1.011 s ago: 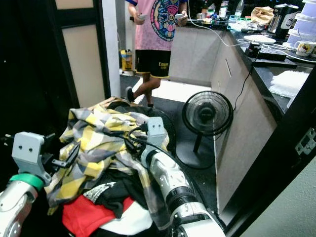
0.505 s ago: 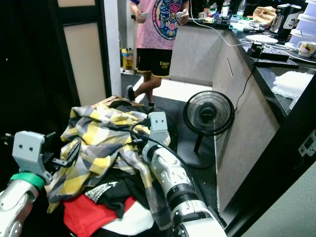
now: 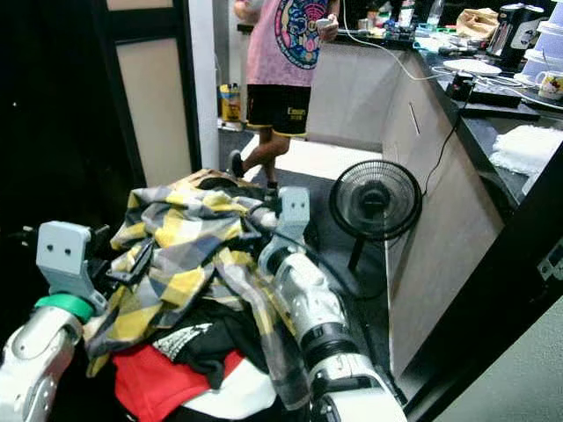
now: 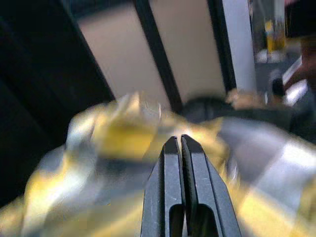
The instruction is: Clothes washing
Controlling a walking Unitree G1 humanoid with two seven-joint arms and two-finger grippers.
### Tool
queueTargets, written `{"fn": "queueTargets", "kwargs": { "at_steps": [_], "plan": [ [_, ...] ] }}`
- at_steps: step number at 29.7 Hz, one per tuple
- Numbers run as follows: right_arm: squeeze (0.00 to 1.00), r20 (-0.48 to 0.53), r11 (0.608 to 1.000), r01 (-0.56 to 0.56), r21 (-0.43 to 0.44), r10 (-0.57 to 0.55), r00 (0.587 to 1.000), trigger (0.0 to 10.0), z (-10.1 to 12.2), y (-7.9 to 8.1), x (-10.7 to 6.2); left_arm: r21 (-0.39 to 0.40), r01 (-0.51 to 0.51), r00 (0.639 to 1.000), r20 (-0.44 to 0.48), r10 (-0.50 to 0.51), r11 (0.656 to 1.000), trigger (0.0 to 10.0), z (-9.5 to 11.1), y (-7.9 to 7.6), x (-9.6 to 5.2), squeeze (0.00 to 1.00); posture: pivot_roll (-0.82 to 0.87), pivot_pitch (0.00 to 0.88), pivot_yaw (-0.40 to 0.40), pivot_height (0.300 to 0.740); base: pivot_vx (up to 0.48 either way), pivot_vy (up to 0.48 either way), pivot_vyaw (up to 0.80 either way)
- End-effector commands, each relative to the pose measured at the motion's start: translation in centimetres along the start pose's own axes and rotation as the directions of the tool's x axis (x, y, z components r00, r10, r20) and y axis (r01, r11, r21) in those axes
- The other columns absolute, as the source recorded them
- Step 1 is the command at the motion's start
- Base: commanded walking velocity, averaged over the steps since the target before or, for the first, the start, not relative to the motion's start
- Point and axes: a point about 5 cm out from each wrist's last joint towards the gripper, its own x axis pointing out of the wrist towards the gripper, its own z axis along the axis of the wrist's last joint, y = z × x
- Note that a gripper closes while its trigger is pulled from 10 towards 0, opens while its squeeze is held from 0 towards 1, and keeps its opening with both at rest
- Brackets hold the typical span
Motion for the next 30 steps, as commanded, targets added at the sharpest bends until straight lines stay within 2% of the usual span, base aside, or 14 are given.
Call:
{"fn": "queueTargets", "kwargs": {
  "at_steps": [1,3,4,6,7,8,10,14,15,16,18,20,23,30],
  "plan": [
    [0.0,0.126,0.999,-0.043,0.025,0.039,0.991,0.0,3.2,0.5,0.6,-0.002,-0.008,1.0,-0.012,0.008,1.0,10.0,-0.3,0.0,0.0,0.0,0.1,0.0,0.052,0.74,0.0,0.0,0.0],
    [0.0,0.307,0.99,-0.12,0.074,0.092,0.947,0.0,7.7,1.4,0.9,-0.011,-0.027,1.0,-0.002,0.027,1.0,10.0,-0.1,0.3,0.2,0.0,0.1,0.0,0.05,0.74,0.0,0.0,0.0],
    [0.0,0.307,0.99,-0.12,0.074,0.092,0.947,0.0,7.7,1.4,0.9,-0.011,-0.027,1.0,-0.002,0.027,1.0,10.0,-0.1,0.3,0.2,0.0,0.1,0.0,0.05,0.74,0.0,0.0,0.0],
    [0.0,0.545,0.965,-0.243,0.104,0.149,0.825,0.0,14.2,2.7,0.3,-0.014,-0.044,0.999,0.007,0.044,0.999,10.0,0.1,0.6,0.3,0.0,0.09,0.0,0.049,0.74,0.0,0.0,0.0],
    [0.0,0.545,0.965,-0.243,0.104,0.149,0.825,0.0,14.2,2.7,0.3,-0.014,-0.044,0.999,0.007,0.044,0.999,10.0,0.1,0.6,0.3,0.0,0.09,0.0,0.049,0.74,0.0,0.0,0.0],
    [0.0,0.64,0.951,-0.303,0.056,0.199,0.742,0.0,17.8,3.3,-0.6,-0.016,-0.057,0.998,0.012,0.057,0.998,10.0,0.2,0.8,0.4,0.0,0.09,0.0,0.049,0.74,0.0,0.0,0.0],
    [0.0,0.652,0.951,-0.309,0.02,0.222,0.725,0.0,18.6,3.4,-0.9,-0.019,-0.062,0.998,0.013,0.062,0.998,10.0,0.2,0.8,0.4,0.0,0.09,0.0,0.049,0.74,0.0,0.0,0.0],
    [0.0,0.578,0.965,-0.239,-0.108,0.257,0.775,0.0,18.3,3.2,-0.7,-0.019,-0.055,0.998,0.016,0.055,0.998,10.0,0.2,0.5,0.5,0.0,0.09,0.0,0.048,0.74,0.0,0.0,0.0],
    [0.0,0.479,0.963,-0.162,-0.216,0.249,0.842,0.3,16.7,2.8,-0.2,-0.017,-0.047,0.999,0.014,0.047,0.999,10.0,0.1,0.4,0.5,0.0,0.09,0.0,0.049,0.74,0.0,0.0,0.0],
    [1.0,0.331,0.96,-0.147,-0.24,0.223,0.917,9.8,13.2,2.0,0.4,-0.014,-0.04,0.999,0.007,0.04,0.999,10.0,0.0,0.3,0.4,0.0,0.08,0.0,0.053,0.74,0.0,0.0,0.0],
    [1.0,0.101,0.978,-0.131,-0.16,0.148,0.984,10.0,6.5,0.8,0.6,-0.007,-0.028,1.0,-0.005,0.028,1.0,10.0,-0.3,0.2,0.3,0.0,0.08,0.0,0.056,0.74,0.0,0.0,0.0],
    [1.0,0.06,0.984,-0.128,-0.12,0.136,0.989,10.0,5.2,0.7,0.4,-0.005,-0.027,1.0,-0.007,0.027,1.0,10.0,-0.3,0.2,0.3,0.0,0.08,0.0,0.056,0.74,0.0,0.0,0.0],
    [1.0,-0.1,0.994,-0.039,-0.099,0.029,0.995,10.0,-0.5,0.4,0.5,0.004,-0.016,0.999,-0.028,0.016,1.0,10.0,-0.6,0.4,0.2,0.0,0.08,0.004,0.064,0.74,0.0,0.0,0.0],
    [1.0,-0.125,1.0,0.016,-0.013,-0.017,0.992,10.0,-1.9,0.9,1.2,0.016,-0.02,0.999,-0.029,0.021,1.0,10.0,-0.4,0.7,-0.2,0.0,0.1,0.04,0.033,0.74,0.0,0.0,0.0]
  ]
}}
